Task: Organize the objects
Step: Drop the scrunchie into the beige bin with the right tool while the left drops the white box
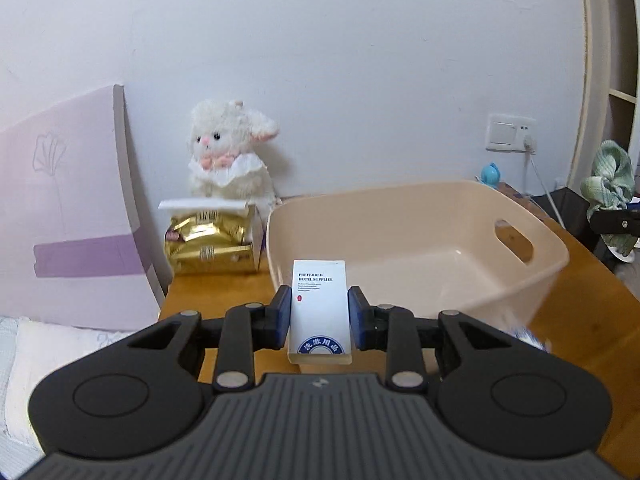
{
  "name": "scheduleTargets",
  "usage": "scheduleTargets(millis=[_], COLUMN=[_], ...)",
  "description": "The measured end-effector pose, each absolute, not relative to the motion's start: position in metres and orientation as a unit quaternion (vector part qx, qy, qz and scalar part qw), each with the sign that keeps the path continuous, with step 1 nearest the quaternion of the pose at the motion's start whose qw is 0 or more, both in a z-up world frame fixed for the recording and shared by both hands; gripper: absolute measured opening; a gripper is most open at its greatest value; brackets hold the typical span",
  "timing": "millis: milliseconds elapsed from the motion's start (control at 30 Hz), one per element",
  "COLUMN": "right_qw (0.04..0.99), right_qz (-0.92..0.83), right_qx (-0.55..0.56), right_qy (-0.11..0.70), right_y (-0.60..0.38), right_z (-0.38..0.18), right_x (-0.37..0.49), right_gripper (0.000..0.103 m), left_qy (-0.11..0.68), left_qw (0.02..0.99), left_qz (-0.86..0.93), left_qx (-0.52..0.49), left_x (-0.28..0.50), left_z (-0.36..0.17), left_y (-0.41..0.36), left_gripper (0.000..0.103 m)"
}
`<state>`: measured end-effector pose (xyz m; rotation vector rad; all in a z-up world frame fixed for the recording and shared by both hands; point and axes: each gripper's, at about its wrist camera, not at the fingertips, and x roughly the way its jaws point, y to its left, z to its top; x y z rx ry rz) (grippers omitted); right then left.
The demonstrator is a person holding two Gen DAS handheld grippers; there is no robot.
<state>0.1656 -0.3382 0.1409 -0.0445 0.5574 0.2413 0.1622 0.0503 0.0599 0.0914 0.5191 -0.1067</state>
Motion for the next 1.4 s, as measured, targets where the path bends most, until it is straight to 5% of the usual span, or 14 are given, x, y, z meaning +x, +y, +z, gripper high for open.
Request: scheduleTargets(millis=[767, 867, 967, 1033, 1100, 1167, 1400], right_qw=[0.881, 0.882, 0.887, 0.893, 0.897, 0.900, 0.913], right_qz=[0.148, 0.153, 0.164, 0.163, 0.169, 0.175, 0.176], right_qx=[-0.081, -0.083, -0.067, -0.061, -0.052, -0.043, -0.068], right_qy=[0.442, 0.437, 0.427, 0.414, 0.405, 0.397, 0.362], right_y=[-0.279, -0.278, -0.279, -0.280, -0.285, -0.289, -0.296], right_z=[0.076, 0.073, 0.079, 0.086, 0.095, 0.104, 0.130], right_x=[0.287, 0.285, 0.278, 0.272, 0.265, 0.256, 0.215], right_gripper=[0.026, 0.044, 0.066, 0.076, 0.084, 0.103, 0.103], left_qy=[0.407, 0.401, 0.385, 0.365, 0.333, 0.323, 0.302], left_qw=[0.908, 0.911, 0.918, 0.926, 0.938, 0.942, 0.949], left_qz=[-0.044, -0.050, -0.064, -0.057, -0.049, -0.050, -0.043], left_qx=[0.085, 0.085, 0.076, 0.080, 0.082, 0.082, 0.076], left_x=[0.278, 0.275, 0.269, 0.260, 0.248, 0.240, 0.208], left_z=[-0.002, 0.000, 0.008, 0.016, 0.026, 0.034, 0.048], left_y=[0.005, 0.006, 0.004, 0.001, 0.002, 0.003, 0.014], left_gripper=[0.033, 0.035, 0.053, 0.080, 0.085, 0.085, 0.091])
